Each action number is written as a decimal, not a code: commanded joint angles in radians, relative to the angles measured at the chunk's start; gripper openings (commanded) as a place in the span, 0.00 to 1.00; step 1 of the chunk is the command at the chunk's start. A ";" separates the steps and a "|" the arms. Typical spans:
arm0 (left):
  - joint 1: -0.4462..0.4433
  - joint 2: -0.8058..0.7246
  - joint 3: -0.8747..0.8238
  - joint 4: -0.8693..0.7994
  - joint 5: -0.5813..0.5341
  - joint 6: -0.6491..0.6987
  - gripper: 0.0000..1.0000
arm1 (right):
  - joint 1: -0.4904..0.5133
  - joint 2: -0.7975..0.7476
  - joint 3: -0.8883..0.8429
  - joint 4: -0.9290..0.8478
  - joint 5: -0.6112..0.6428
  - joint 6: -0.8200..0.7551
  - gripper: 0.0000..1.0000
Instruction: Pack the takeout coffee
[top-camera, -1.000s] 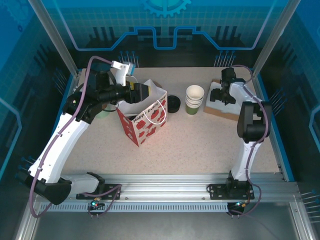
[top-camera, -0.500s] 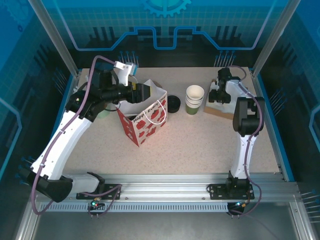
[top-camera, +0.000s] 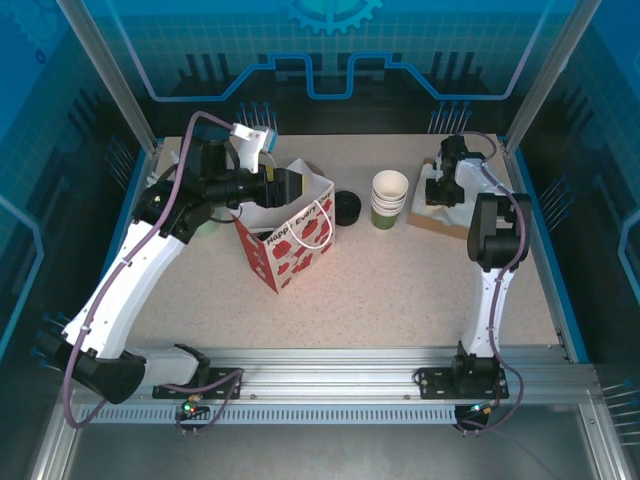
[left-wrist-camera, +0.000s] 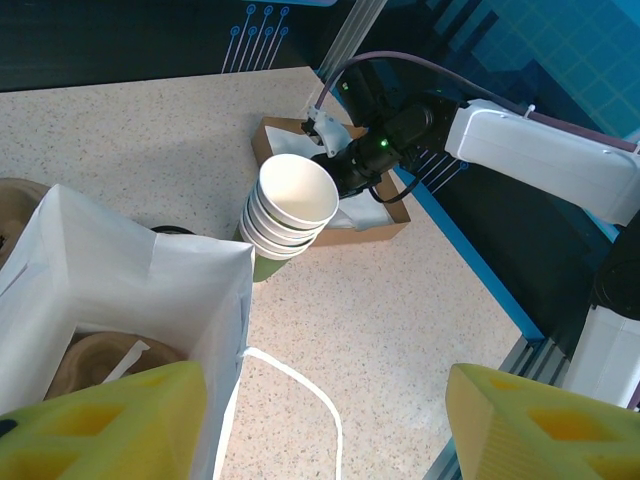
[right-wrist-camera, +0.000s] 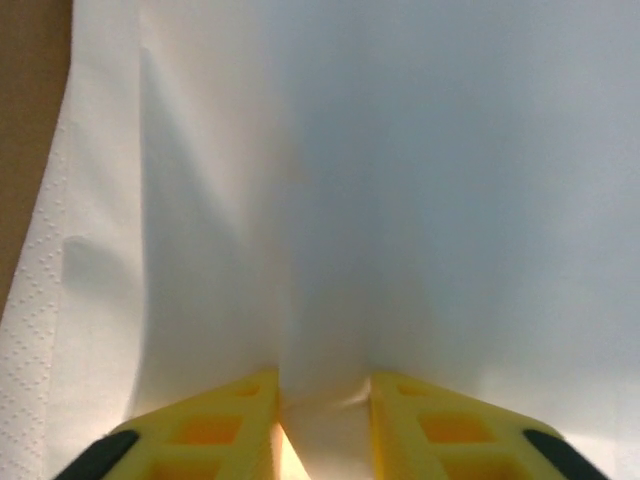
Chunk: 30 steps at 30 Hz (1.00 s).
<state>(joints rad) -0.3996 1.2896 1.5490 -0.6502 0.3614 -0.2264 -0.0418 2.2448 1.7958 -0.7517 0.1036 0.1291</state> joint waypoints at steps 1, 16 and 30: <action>-0.011 -0.005 0.001 -0.018 0.022 0.030 0.66 | -0.023 0.027 0.029 -0.039 -0.021 -0.009 0.23; -0.014 -0.019 -0.018 -0.024 0.014 0.041 0.66 | -0.051 -0.050 0.065 -0.066 -0.045 -0.012 0.05; -0.015 -0.024 -0.023 -0.028 0.012 0.050 0.66 | -0.073 -0.133 0.039 -0.064 -0.081 -0.005 0.09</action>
<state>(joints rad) -0.4053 1.2892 1.5394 -0.6678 0.3611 -0.2031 -0.0975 2.1304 1.8393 -0.7933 0.0429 0.1226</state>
